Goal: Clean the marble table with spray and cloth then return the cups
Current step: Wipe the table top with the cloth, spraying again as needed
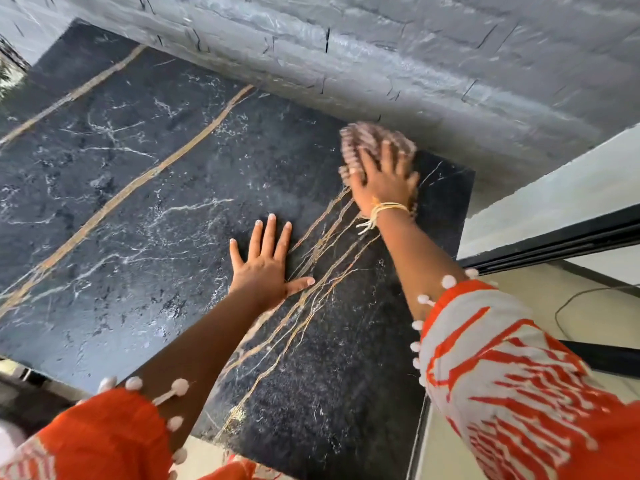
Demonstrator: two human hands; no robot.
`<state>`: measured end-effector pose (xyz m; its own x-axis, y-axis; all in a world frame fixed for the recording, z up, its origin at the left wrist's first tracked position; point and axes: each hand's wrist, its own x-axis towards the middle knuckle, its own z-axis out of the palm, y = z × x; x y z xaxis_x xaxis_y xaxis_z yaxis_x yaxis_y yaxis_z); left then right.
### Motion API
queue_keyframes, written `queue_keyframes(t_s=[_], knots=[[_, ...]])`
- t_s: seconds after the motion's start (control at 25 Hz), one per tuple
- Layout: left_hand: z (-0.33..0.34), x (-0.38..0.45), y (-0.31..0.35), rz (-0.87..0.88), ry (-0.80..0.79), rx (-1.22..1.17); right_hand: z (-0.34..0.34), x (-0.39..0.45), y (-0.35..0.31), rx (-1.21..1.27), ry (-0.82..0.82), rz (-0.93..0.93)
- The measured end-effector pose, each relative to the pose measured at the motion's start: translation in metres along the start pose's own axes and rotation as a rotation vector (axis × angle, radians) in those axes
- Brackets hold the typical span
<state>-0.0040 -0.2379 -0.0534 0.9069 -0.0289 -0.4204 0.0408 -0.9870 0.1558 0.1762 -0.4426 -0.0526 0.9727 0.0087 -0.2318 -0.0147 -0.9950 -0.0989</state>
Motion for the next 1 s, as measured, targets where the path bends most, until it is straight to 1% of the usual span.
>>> queue_keyframes(t_s=[0.08, 0.2, 0.32, 0.4, 0.48, 0.56, 0.64, 0.72, 0.76, 0.84, 1.0], knots=[[0.0, -0.001, 0.001, -0.003, 0.001, 0.017, -0.005, -0.003, 0.038, 0.064, -0.018, 0.241], [0.0, 0.0, 0.001, -0.004, -0.015, 0.027, -0.005, -0.021, 0.068, 0.139, -0.019, 0.503], [-0.002, 0.004, 0.002, -0.002, -0.021, 0.03, 0.003, -0.042, 0.065, 0.225, 0.021, 0.678], [-0.001, 0.004, 0.001, 0.01, -0.029, 0.029, 0.011, -0.063, 0.056, 0.222, 0.033, 0.717], [-0.001, 0.003, -0.001, 0.022, -0.027, 0.008, 0.019, -0.086, 0.044, 0.18, 0.046, 0.693], [-0.001, 0.0, -0.002, 0.04, 0.006, -0.024, 0.026, -0.112, 0.028, 0.126, 0.046, 0.614], [0.002, -0.011, -0.007, 0.062, 0.054, -0.09, 0.035, -0.144, 0.004, 0.051, 0.043, 0.452], [0.007, -0.031, -0.016, 0.092, 0.085, -0.217, 0.046, -0.18, -0.023, 0.012, 0.049, 0.278], [0.01, -0.044, -0.022, 0.113, 0.084, -0.283, 0.053, -0.199, -0.037, 0.009, 0.063, 0.22], [0.019, -0.073, -0.037, 0.14, 0.07, -0.386, 0.066, -0.232, -0.063, 0.016, 0.092, 0.161], [0.039, -0.129, -0.081, 0.155, 0.115, -0.493, 0.087, -0.295, -0.117, 0.03, 0.135, 0.064]])
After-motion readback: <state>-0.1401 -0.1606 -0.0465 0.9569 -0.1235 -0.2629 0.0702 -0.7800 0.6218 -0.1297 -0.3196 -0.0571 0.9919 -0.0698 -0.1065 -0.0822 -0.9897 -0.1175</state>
